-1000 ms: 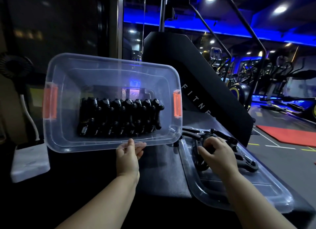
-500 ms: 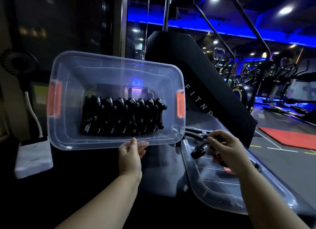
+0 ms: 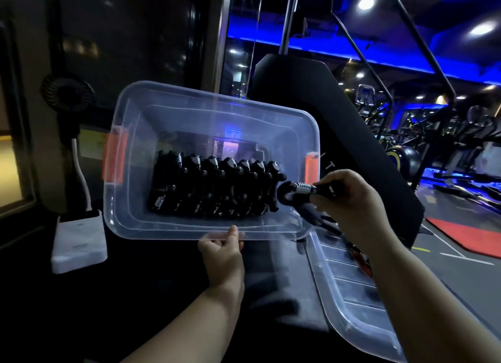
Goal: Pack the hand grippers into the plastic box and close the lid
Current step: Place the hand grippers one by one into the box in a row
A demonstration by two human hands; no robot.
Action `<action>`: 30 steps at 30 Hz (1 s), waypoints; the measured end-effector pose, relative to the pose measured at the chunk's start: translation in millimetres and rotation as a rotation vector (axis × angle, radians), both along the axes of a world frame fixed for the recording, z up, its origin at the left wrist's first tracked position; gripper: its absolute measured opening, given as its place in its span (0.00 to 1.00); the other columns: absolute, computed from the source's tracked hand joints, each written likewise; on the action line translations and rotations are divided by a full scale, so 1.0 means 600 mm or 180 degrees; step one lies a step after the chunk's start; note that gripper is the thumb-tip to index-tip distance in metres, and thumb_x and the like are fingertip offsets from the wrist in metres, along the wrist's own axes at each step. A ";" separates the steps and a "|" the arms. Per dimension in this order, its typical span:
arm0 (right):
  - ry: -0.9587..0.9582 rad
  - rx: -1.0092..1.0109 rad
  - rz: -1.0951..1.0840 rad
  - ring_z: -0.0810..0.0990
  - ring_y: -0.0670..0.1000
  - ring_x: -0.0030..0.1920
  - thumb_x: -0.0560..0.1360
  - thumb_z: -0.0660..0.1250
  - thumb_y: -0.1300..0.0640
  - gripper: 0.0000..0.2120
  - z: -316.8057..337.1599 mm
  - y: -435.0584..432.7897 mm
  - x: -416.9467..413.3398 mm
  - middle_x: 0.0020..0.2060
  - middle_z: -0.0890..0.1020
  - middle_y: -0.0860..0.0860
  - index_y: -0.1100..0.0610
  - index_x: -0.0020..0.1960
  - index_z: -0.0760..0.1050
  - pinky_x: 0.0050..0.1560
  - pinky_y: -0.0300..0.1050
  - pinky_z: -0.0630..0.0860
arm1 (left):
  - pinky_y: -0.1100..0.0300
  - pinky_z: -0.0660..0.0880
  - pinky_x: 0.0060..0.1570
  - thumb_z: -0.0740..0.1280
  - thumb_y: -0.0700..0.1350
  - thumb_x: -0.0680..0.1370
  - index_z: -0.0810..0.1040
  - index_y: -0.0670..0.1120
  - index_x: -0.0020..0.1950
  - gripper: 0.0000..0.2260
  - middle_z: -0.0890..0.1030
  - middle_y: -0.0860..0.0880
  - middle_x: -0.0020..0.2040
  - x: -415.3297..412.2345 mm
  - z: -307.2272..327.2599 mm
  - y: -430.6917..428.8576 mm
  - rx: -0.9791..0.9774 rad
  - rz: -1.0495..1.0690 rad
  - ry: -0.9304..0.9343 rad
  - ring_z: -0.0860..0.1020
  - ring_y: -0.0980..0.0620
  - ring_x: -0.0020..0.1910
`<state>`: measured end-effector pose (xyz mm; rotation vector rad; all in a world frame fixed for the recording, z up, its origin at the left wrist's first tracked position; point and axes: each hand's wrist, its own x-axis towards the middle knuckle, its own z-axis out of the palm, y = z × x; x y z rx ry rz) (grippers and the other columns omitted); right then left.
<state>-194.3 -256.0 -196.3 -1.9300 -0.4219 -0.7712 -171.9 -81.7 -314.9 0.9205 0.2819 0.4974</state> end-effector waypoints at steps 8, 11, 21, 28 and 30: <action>-0.1100 -0.1392 -0.0515 0.79 0.46 0.40 0.68 0.76 0.57 0.11 0.050 0.089 0.057 0.41 0.81 0.45 0.53 0.49 0.78 0.43 0.39 0.74 | 0.62 0.73 0.40 0.62 0.47 0.80 0.72 0.42 0.54 0.09 0.85 0.47 0.37 -0.004 -0.010 0.021 -0.0028 -0.0260 0.0274 0.82 0.51 0.42; -0.1340 -0.1858 -0.0542 0.81 0.54 0.42 0.71 0.72 0.58 0.11 0.052 0.116 0.091 0.44 0.82 0.50 0.54 0.54 0.78 0.42 0.39 0.71 | 0.61 0.74 0.43 0.56 0.49 0.82 0.71 0.35 0.57 0.16 0.85 0.45 0.39 -0.004 -0.011 0.034 -0.0157 -0.0484 0.0045 0.83 0.51 0.43; -0.1008 -0.2623 -0.0650 0.80 0.60 0.47 0.76 0.65 0.57 0.09 0.058 0.165 0.234 0.50 0.82 0.53 0.53 0.55 0.77 0.45 0.49 0.75 | 0.58 0.72 0.44 0.55 0.51 0.81 0.72 0.44 0.50 0.12 0.84 0.44 0.38 -0.012 -0.006 0.035 -0.0721 -0.0542 -0.0257 0.82 0.50 0.41; -0.0314 -0.2752 -0.0734 0.79 0.60 0.49 0.75 0.64 0.55 0.11 0.038 0.179 0.305 0.55 0.80 0.50 0.46 0.57 0.75 0.50 0.51 0.76 | 0.58 0.72 0.43 0.52 0.51 0.82 0.71 0.43 0.52 0.14 0.85 0.43 0.42 -0.011 -0.003 0.037 -0.0640 -0.0595 -0.0180 0.84 0.50 0.42; -0.0361 -0.2820 -0.0786 0.79 0.60 0.49 0.75 0.65 0.57 0.11 0.035 0.183 0.318 0.53 0.80 0.52 0.48 0.56 0.76 0.49 0.50 0.76 | 0.58 0.72 0.43 0.52 0.51 0.82 0.69 0.42 0.51 0.14 0.84 0.43 0.41 -0.010 -0.004 0.039 -0.0577 -0.0648 -0.0193 0.83 0.51 0.42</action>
